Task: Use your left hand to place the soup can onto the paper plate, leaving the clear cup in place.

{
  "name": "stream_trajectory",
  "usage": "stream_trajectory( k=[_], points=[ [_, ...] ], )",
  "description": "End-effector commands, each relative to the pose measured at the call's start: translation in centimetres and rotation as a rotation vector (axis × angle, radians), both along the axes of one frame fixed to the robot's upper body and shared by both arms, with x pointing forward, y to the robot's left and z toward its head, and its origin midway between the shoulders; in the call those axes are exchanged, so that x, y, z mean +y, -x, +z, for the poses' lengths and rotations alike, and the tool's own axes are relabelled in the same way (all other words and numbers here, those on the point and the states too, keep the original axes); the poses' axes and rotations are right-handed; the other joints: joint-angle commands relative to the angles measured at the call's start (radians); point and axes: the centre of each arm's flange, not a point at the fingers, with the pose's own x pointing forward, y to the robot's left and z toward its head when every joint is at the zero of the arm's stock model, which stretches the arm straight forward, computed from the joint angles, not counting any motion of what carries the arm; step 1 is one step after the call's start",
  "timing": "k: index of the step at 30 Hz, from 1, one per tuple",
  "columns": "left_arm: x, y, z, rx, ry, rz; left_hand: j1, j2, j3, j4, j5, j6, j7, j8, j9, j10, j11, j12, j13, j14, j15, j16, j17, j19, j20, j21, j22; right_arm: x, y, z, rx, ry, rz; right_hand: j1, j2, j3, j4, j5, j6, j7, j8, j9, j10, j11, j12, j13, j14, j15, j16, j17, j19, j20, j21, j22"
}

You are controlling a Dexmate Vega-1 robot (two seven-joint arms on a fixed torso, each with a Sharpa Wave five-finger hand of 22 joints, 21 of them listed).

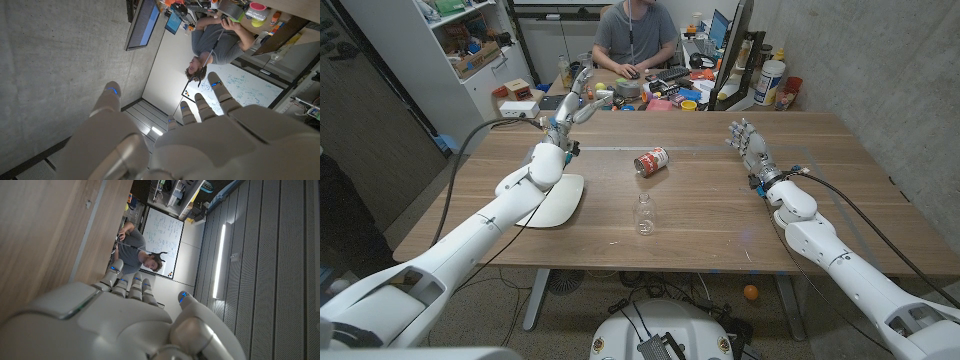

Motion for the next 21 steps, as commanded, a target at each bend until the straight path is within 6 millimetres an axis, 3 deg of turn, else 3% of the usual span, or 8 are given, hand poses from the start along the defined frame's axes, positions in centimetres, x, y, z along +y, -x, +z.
stream_trajectory(
  k=[1,14,21],
  points=[
    [-1.9,0.8,2.6,-0.035,-0.145,0.07,0.036,-0.002,-0.019,-0.002,0.017,-0.079,-0.002,-0.003,0.004,-0.043,0.007,-0.013,0.004,-0.034,0.01,-0.011,0.007,-0.007,0.011,-0.018,0.003,-0.1,0.2,-0.2,-0.016,0.005,0.015,-0.002,0.072,0.01,0.001,-0.001,0.008,0.004,0.01,0.002,0.004,0.003,0.002,0.003,0.004,0.004,0.004,0.002,0.005,-0.001,-0.003,0.005],
    [-5.0,1.5,5.1,-0.081,-0.277,0.102,0.057,-0.004,-0.046,0.001,0.028,-0.12,-0.001,-0.01,0.005,-0.069,0.016,-0.014,0.006,-0.058,0.021,-0.012,0.009,-0.019,0.01,-0.04,0.003,-0.4,0.7,0.0,-0.04,0.013,0.017,-0.001,0.072,0.011,0.0,-0.001,0.012,0.002,0.01,0.002,0.008,0.003,0.003,0.003,0.007,0.004,0.003,0.001,0.009,-0.001,-0.008,0.005],
    [-6.0,1.6,5.7,-0.063,-0.334,0.112,0.064,-0.004,-0.065,0.005,0.034,-0.141,-0.001,-0.012,0.005,-0.088,0.021,-0.015,0.007,-0.07,0.025,-0.011,0.01,-0.028,0.039,-0.053,0.004,-0.4,1.2,0.7,-0.063,0.022,0.016,0.0,0.071,0.012,-0.001,-0.002,0.016,0.001,0.01,0.002,0.009,0.002,0.003,0.003,0.009,0.004,0.003,0.0,0.012,0.0,-0.01,0.005]
  ],
)
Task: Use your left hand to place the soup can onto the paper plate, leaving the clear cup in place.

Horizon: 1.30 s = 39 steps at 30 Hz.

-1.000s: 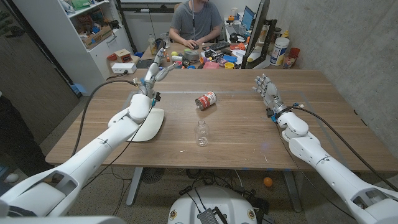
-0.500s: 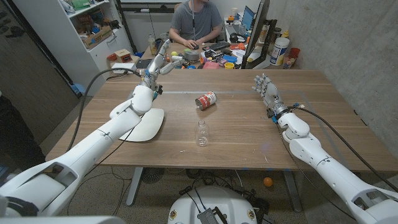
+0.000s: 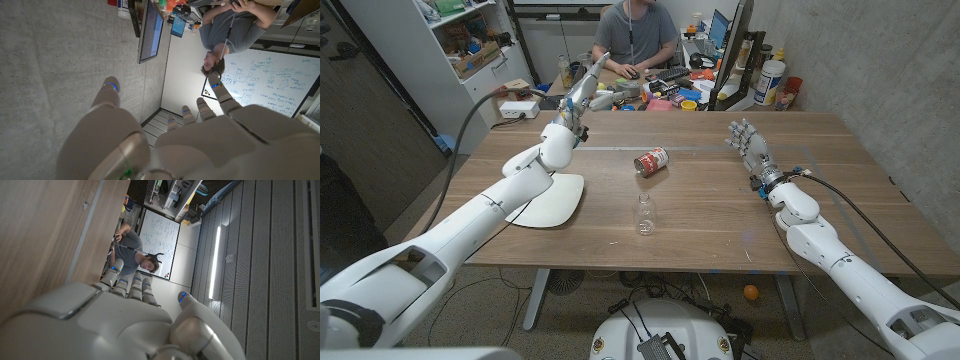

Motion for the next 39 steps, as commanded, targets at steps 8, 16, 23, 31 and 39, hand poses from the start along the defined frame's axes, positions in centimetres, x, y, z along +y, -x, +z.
stream_trajectory(
  k=[8,16,23,31,39],
  points=[
    [-3.3,0.4,1.9,-0.001,-0.173,0.049,0.018,0.004,-0.033,0.005,0.018,-0.157,-0.001,-0.001,0.007,-0.021,0.003,0.0,0.003,-0.016,-0.005,0.002,0.007,0.012,0.009,-0.011,0.003,0.2,1.3,1.9,-0.07,0.035,0.005,0.0,0.069,0.007,-0.004,-0.002,0.011,0.003,0.011,0.002,0.013,0.005,0.003,0.003,0.008,0.001,0.002,0.002,0.007,0.0,-0.01,0.005],
    [-4.5,0.3,2.0,0.006,-0.259,0.087,0.029,0.003,-0.064,0.006,0.029,-0.196,0.001,-0.006,0.008,-0.064,0.023,-0.007,0.005,-0.044,0.001,-0.002,0.008,0.016,-0.001,-0.025,0.003,0.6,1.4,2.2,-0.084,0.045,0.015,0.0,0.069,0.008,-0.005,-0.002,0.012,0.001,0.01,0.002,0.015,0.002,0.004,0.003,0.011,0.001,0.002,0.002,0.008,0.0,-0.013,0.005],
    [-5.8,0.1,1.8,0.002,-0.33,0.104,0.031,0.003,-0.077,0.007,0.033,-0.203,0.0,-0.003,0.009,-0.047,0.017,0.004,0.006,-0.041,0.0,0.002,0.008,0.014,0.007,-0.033,0.003,0.7,1.6,2.3,-0.093,0.044,0.014,0.0,0.069,0.009,-0.004,-0.003,0.015,0.001,0.01,0.002,0.019,0.002,0.005,0.003,0.013,0.0,0.002,0.002,0.01,0.0,-0.015,0.005],
    [-6.8,0.1,1.9,0.009,-0.388,0.106,0.033,0.002,-0.094,0.009,0.038,-0.194,0.0,0.005,0.01,-0.053,0.025,0.005,0.007,-0.05,0.007,0.002,0.009,0.005,0.011,-0.043,0.003,0.7,1.8,2.3,-0.096,0.04,0.015,0.0,0.068,0.009,-0.004,-0.003,0.017,0.001,0.01,0.002,0.022,0.001,0.005,0.003,0.016,0.001,0.002,0.002,0.012,0.001,-0.017,0.005],
    [-8.0,0.4,1.7,0.014,-0.47,0.129,0.033,0.002,-0.105,0.01,0.041,-0.185,0.0,0.011,0.011,-0.051,0.025,0.007,0.007,-0.051,0.009,0.003,0.009,0.002,0.019,-0.049,0.003,0.7,1.8,2.3,-0.1,0.039,0.016,0.0,0.068,0.01,-0.004,-0.004,0.018,0.002,0.01,0.002,0.023,0.0,0.005,0.003,0.019,0.002,0.002,0.002,0.014,0.002,-0.02,0.005]
  ],
)
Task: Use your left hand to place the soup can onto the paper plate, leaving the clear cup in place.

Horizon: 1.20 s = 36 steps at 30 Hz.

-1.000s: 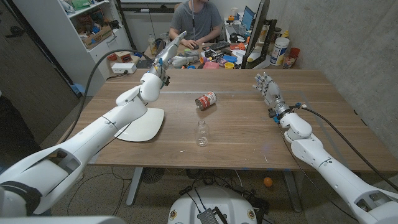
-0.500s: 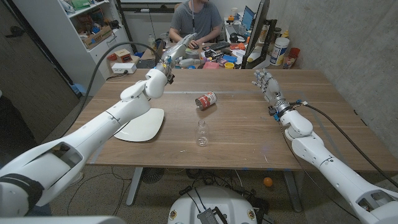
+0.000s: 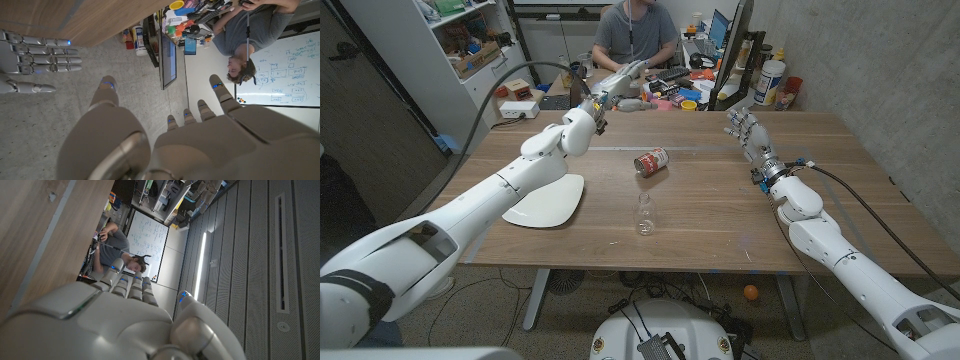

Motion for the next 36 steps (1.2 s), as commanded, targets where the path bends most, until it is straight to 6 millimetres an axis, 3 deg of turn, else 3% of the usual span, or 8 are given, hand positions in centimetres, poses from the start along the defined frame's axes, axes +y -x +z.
stream_trajectory(
  k=[1,14,16,19,23,36],
  points=[
    [-1.9,0.3,-0.1,0.001,-0.122,0.038,0.011,-0.001,-0.006,0.0,0.007,-0.184,0.0,0.006,0.002,-0.007,0.002,0.006,0.003,-0.008,-0.001,0.003,0.004,0.0,0.007,-0.003,0.004,0.0,0.1,0.0,-0.004,-0.003,-0.001,0.0,0.067,0.007,-0.002,0.0,0.005,-0.001,0.002,0.002,0.007,0.002,0.004,0.003,0.004,-0.002,0.002,0.002,0.004,-0.002,-0.002,0.006],
    [-4.0,0.4,-1.5,-0.034,-0.223,0.157,0.0,-0.005,-0.048,0.006,0.014,-0.149,0.003,0.022,0.004,0.004,-0.002,0.015,0.004,0.023,-0.014,0.018,0.005,0.023,0.019,-0.01,0.004,-0.2,0.1,-0.2,-0.008,-0.005,0.003,-0.001,0.067,0.008,-0.001,-0.001,0.007,0.0,0.001,0.002,0.009,0.005,0.004,0.003,0.006,0.0,0.001,0.002,0.006,0.0,-0.007,0.006],
    [-4.3,0.3,-1.7,-0.026,-0.238,0.177,-0.002,-0.005,-0.057,0.006,0.015,-0.146,0.011,0.024,0.005,0.009,-0.005,0.017,0.004,0.032,-0.013,0.021,0.005,0.029,0.02,-0.012,0.004,-0.3,0.1,-0.3,-0.005,-0.011,0.003,-0.001,0.066,0.008,-0.001,-0.001,0.006,-0.001,0.001,0.002,0.009,0.005,0.004,0.003,0.007,0.0,0.001,0.002,0.007,-0.001,-0.008,0.006],
    [-4.7,-0.1,-2.0,0.001,-0.249,0.196,-0.003,-0.005,-0.08,0.006,0.019,-0.145,0.055,0.025,0.006,0.006,0.009,0.016,0.005,0.038,-0.014,0.021,0.006,0.036,0.022,-0.018,0.004,-0.3,0.1,-0.3,-0.01,-0.006,0.004,-0.001,0.066,0.008,-0.001,-0.001,0.006,-0.001,0.0,0.002,0.009,0.004,0.003,0.003,0.008,0.001,0.001,0.002,0.007,-0.001,-0.009,0.006],
    [-5.0,-0.4,-2.5,0.016,-0.251,0.208,-0.005,-0.006,-0.096,0.006,0.021,-0.144,0.081,0.026,0.007,0.004,0.015,0.017,0.006,0.046,-0.01,0.023,0.006,0.043,0.028,-0.022,0.004,-0.4,0.2,-0.3,-0.011,-0.009,0.004,-0.001,0.066,0.009,-0.002,-0.001,0.007,-0.001,0.0,0.002,0.01,0.005,0.003,0.003,0.01,0.001,0.001,0.002,0.008,0.001,-0.01,0.006],
    [-6.2,-0.8,-4.9,-0.034,-0.222,0.278,-0.01,-0.003,-0.139,0.007,0.025,-0.171,0.115,0.017,0.009,0.003,0.032,0.018,0.008,0.073,-0.02,0.029,0.008,0.065,0.037,-0.03,0.004,-0.7,0.5,-0.5,-0.012,-0.011,0.006,-0.001,0.064,0.009,-0.003,-0.002,0.009,0.0,0.0,0.002,0.014,0.005,0.004,0.003,0.015,0.001,0.002,0.001,0.013,0.005,-0.013,0.006]
  ],
)
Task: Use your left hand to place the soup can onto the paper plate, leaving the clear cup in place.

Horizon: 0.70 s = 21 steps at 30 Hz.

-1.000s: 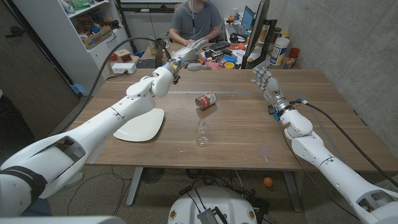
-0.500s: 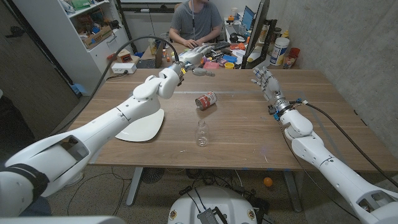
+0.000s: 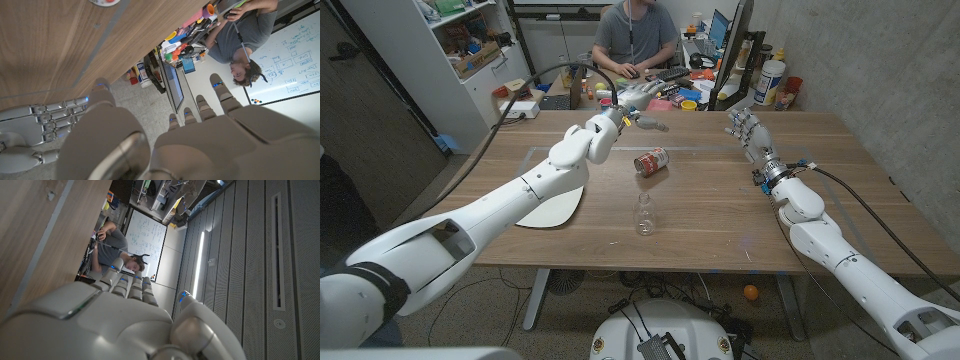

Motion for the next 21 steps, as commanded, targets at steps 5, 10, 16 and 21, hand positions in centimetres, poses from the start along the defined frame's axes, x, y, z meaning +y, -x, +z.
stream_trajectory(
  k=[5,10,16,21],
  points=[
    [-1.8,-0.6,-2.7,0.019,-0.026,0.076,-0.004,0.002,-0.022,-0.001,0.009,-0.173,0.027,-0.004,0.005,-0.014,0.018,0.0,0.004,0.004,0.005,0.002,0.004,0.011,0.003,-0.008,0.004,-0.4,0.3,-0.3,-0.004,-0.001,0.005,-0.001,0.063,0.008,-0.002,-0.002,0.007,0.0,0.0,0.002,0.01,-0.001,0.004,0.003,0.004,0.003,0.002,0.001,0.008,0.0,-0.004,0.006],
    [-2.1,-1.1,-3.4,0.056,-0.035,0.081,-0.003,0.005,-0.034,-0.001,0.011,-0.188,0.026,-0.007,0.006,-0.025,0.023,-0.002,0.005,0.0,0.01,0.0,0.005,0.009,0.005,-0.014,0.005,-0.5,0.4,-0.4,-0.008,0.002,0.006,-0.001,0.063,0.009,-0.002,-0.002,0.007,0.001,0.0,0.002,0.011,-0.002,0.004,0.003,0.006,0.005,0.001,0.001,0.01,0.001,-0.006,0.006],
    [-2.2,-1.5,-3.7,0.098,-0.019,0.069,-0.002,0.006,-0.04,0.0,0.013,-0.187,0.026,-0.006,0.007,-0.023,0.028,-0.001,0.006,-0.003,0.013,-0.002,0.006,0.009,0.005,-0.017,0.005,-0.7,0.6,-0.5,-0.006,0.001,0.004,-0.002,0.062,0.009,-0.002,-0.002,0.007,0.001,-0.001,0.002,0.011,-0.002,0.003,0.003,0.007,0.004,0.001,0.001,0.012,0.001,-0.008,0.006],
    [-2.0,-1.8,-4.0,0.115,-0.015,0.078,-0.001,0.008,-0.045,0.0,0.014,-0.181,0.027,-0.003,0.007,-0.021,0.03,0.0,0.006,-0.005,0.016,-0.003,0.006,0.009,0.005,-0.02,0.005,-0.8,0.6,-0.7,0.0,0.0,0.002,-0.002,0.062,0.009,-0.003,-0.003,0.008,-0.002,-0.001,0.002,0.011,-0.002,0.003,0.003,0.008,0.004,0.0,0.001,0.013,0.002,-0.01,0.006]
  ],
)
